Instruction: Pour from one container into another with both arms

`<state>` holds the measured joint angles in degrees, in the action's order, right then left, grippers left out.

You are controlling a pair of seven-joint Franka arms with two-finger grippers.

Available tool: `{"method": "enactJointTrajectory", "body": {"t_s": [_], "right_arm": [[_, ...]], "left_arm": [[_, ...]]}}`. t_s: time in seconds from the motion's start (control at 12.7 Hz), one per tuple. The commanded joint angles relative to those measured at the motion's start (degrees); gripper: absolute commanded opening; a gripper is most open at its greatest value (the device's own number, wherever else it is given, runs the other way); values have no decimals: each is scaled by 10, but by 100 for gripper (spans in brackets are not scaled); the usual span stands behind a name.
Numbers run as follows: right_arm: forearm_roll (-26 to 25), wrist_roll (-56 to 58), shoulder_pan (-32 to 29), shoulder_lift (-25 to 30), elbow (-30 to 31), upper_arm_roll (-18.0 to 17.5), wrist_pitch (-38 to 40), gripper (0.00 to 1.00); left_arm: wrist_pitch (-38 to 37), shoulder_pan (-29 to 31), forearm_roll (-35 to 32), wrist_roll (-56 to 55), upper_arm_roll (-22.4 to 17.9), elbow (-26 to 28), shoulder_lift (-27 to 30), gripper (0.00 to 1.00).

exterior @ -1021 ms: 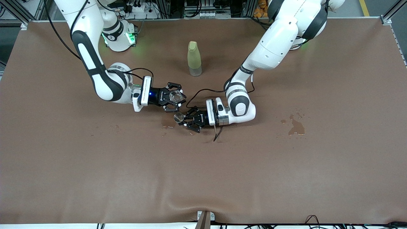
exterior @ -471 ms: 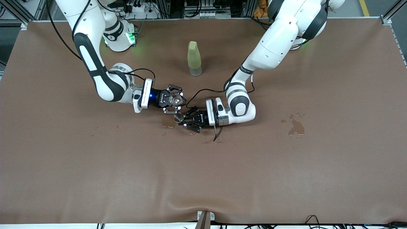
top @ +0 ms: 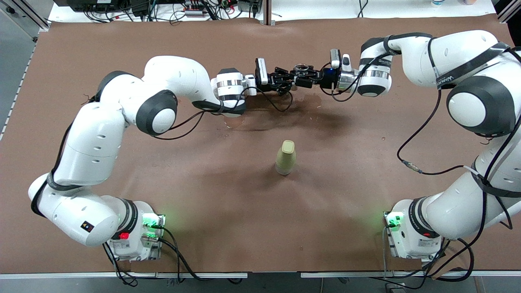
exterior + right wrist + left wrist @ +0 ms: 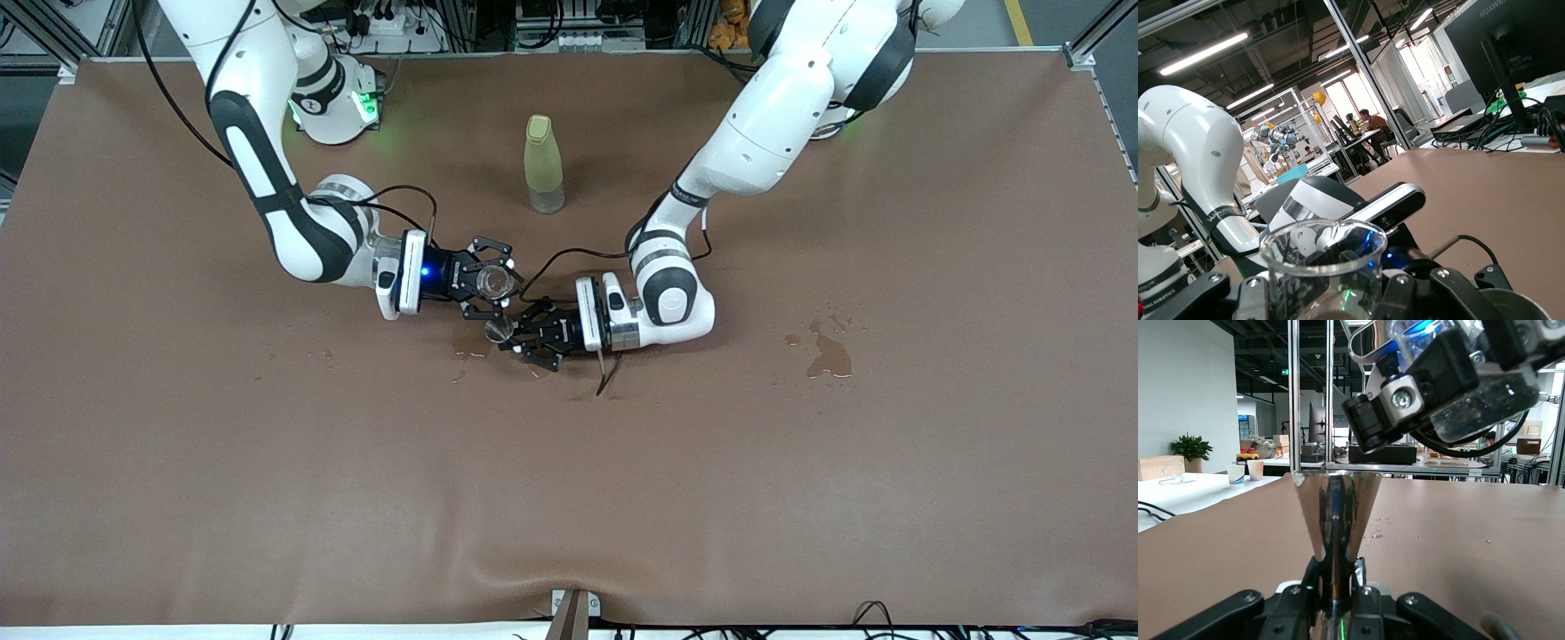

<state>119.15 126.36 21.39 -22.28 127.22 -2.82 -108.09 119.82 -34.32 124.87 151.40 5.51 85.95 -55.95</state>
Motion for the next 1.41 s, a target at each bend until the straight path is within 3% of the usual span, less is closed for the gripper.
{"method": "enactJointTrajectory", "body": {"t_s": [0.0,1.33], "right_arm": [[19,-40,8,12,6,-2,-5,0],[18,-285,9,44,24,-9,-19,0]], "left_arm": [[4,0,14,5,2,-3,3,0],[-12,9,16,9,3,6,4,0]]}}
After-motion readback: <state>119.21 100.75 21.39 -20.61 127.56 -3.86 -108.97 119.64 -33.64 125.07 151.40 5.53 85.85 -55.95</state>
